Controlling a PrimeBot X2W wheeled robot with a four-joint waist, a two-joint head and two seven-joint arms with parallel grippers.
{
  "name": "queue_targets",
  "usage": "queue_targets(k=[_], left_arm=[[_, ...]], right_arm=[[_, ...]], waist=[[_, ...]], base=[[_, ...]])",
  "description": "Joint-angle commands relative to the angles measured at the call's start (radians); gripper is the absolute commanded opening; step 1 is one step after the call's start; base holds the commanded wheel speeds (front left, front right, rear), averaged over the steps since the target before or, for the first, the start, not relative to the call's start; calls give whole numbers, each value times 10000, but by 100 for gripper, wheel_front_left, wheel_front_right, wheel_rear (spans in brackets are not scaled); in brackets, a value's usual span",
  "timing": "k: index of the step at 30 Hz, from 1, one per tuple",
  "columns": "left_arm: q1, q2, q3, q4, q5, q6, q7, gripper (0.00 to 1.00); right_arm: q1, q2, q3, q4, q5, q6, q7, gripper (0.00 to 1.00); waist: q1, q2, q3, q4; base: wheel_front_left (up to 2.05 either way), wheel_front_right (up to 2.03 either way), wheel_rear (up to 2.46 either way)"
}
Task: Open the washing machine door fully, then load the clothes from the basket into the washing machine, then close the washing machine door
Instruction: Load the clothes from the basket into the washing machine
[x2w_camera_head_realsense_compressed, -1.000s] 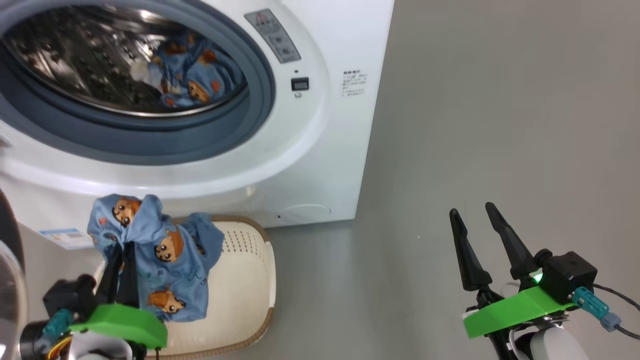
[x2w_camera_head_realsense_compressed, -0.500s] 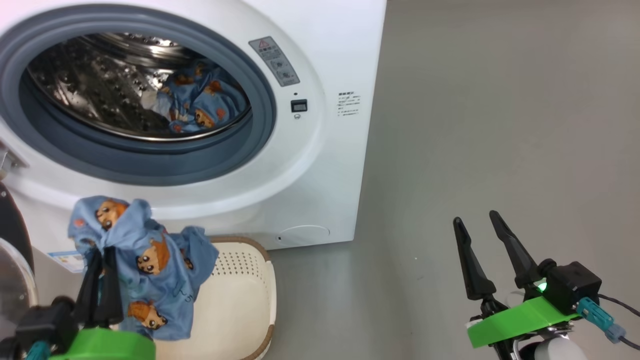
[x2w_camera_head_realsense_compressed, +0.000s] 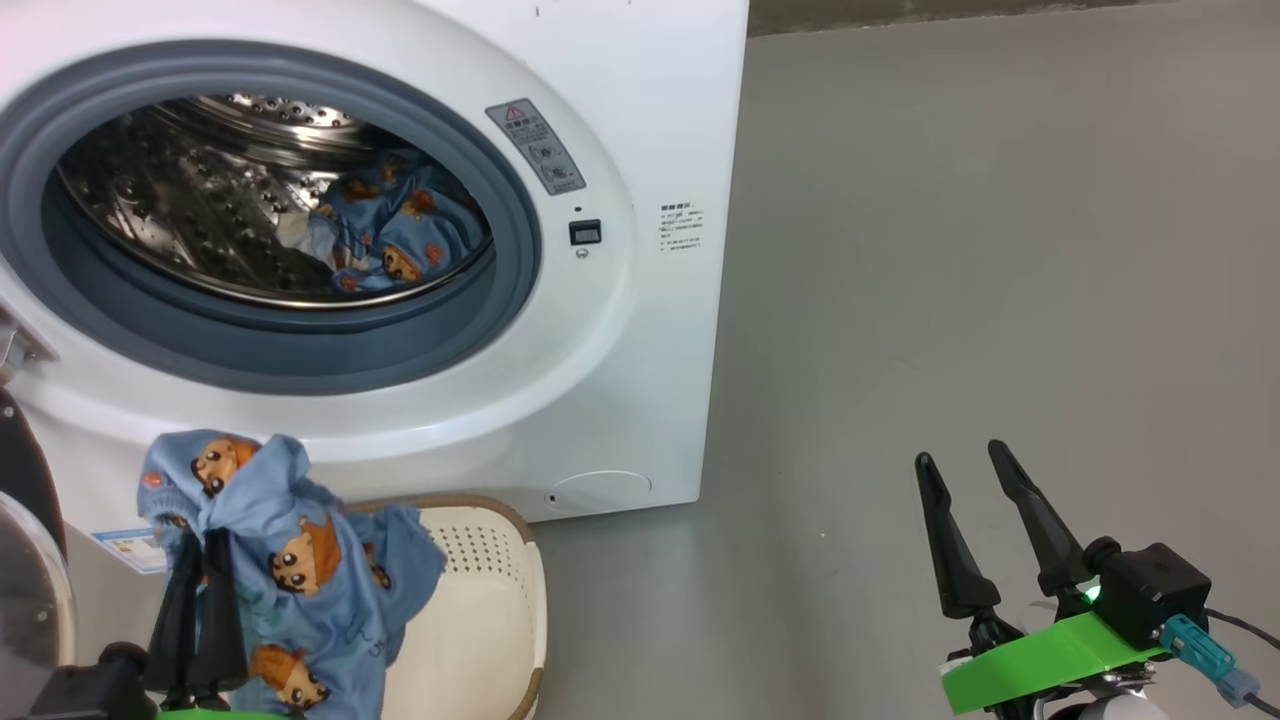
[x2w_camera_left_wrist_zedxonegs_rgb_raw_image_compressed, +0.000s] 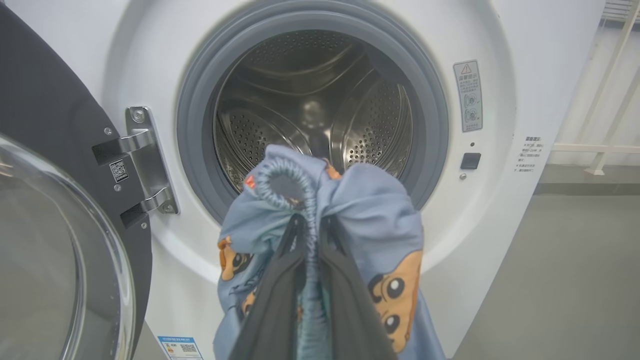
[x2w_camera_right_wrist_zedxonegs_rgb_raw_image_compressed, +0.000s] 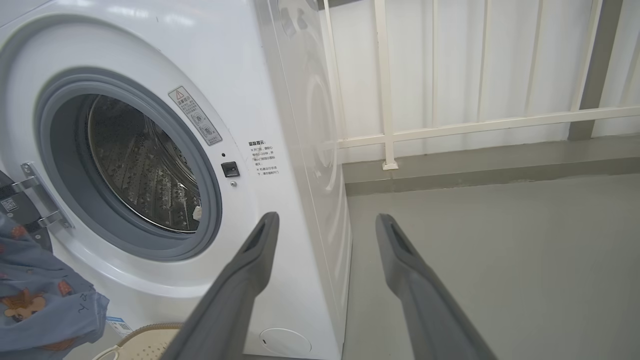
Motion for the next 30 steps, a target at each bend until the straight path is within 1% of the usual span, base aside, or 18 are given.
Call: queue_targets(k=[1, 10, 30], left_arm=[[-54, 86, 341, -380, 89, 85, -64, 0], [136, 46, 449, -393, 27, 115, -64, 0], [150, -4, 468, -233, 22, -65, -65, 0]], right_arm=[[-90, 1, 208, -287, -62, 62, -48, 100], [-34, 1, 154, -304, -87, 62, -48, 100], [-11, 1, 193, -257, -32, 62, -48, 100]], waist=[[0, 0, -26, -5], [0, 0, -84, 51], [0, 0, 26, 272]], base=[[0, 0, 0], [0, 0, 0], [0, 0, 0]])
